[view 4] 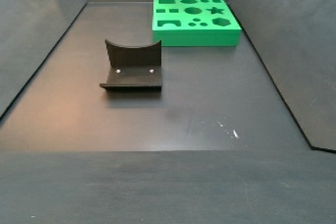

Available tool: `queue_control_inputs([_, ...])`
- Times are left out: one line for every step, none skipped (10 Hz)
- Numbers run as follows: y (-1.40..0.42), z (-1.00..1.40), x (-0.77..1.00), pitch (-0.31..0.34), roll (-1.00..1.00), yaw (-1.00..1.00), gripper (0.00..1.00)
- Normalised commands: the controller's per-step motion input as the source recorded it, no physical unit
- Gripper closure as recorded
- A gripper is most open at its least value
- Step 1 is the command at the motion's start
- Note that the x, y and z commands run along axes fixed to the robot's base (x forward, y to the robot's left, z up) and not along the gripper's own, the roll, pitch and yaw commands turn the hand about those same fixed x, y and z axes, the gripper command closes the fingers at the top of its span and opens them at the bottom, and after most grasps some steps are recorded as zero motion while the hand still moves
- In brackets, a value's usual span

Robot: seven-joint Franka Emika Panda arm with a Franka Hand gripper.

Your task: Insert the 3 prong object.

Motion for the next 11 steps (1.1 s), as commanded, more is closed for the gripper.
queue_control_inputs([0.02,-0.47,-0.09,-0.011,0.13,0.00,1.00])
queue_control_inputs([0.03,-0.55,-0.07,-0.023,0.11,0.00,1.00])
queue_control_inputs([0.09,-0.57,-0.24,-0.077,0.10,0.00,1.00])
queue_control_inputs([0.12,-0.58,-0.09,-0.026,0.09,0.00,1.00])
queue_control_inputs([0.25,-0.55,-0.14,-0.026,0.08,0.00,1.00])
queue_control_inputs([0.38,-0.62,-0.38,-0.130,0.04,-0.04,1.00])
queue_control_inputs([0.47,-0.70,-0.44,-0.173,0.00,-0.04,1.00])
queue_control_inputs([0.46,-0.67,-0.46,-0.156,0.00,-0.05,1.00])
queue_control_inputs([0.38,-0.61,-0.50,-0.144,0.00,-0.10,1.00])
queue_control_inputs([0.23,-0.43,-0.36,-0.049,0.00,-0.36,1.00])
queue_control_inputs([0.07,-0.28,-0.11,0.000,0.01,-0.67,1.00])
